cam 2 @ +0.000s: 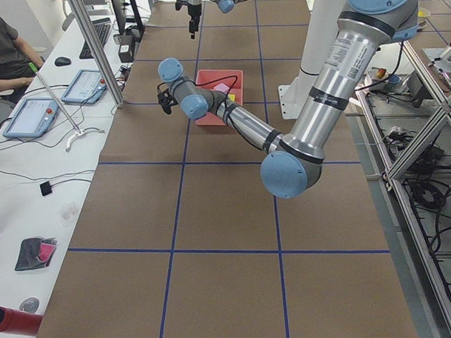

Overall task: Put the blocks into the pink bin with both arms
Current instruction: 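Carry the purple cube into the bin with the left gripper and release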

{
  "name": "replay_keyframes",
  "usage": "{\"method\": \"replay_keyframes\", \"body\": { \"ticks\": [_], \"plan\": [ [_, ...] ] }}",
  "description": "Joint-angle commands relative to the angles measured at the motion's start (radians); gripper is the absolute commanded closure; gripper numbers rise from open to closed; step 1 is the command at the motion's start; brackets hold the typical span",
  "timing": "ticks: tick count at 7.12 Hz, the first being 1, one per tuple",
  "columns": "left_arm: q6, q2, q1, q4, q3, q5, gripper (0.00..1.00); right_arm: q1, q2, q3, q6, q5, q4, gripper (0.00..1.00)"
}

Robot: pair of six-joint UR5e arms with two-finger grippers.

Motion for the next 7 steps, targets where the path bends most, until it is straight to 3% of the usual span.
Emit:
{"method": "replay_keyframes", "body": {
  "ticks": [1,2,5,7],
  "plan": [
    [-0.102,-0.103,0.165,0.005,0.003,0.159,1.00,0.020,-0.045,0.006,-0.052,-0.002,0.002,0.01],
    [-0.103,-0.105,0.239,0.005,0.009,0.255,1.00,0.020,-0.049,0.006,-0.052,-0.002,0.002,0.01],
    [-0.097,-0.088,0.301,0.054,0.011,0.328,0.99,0.020,-0.050,0.009,-0.051,-0.001,0.002,0.01],
    [-0.099,-0.090,0.340,0.063,0.022,0.368,0.73,0.020,-0.050,0.011,-0.051,-0.001,0.002,0.01]
  ]
}}
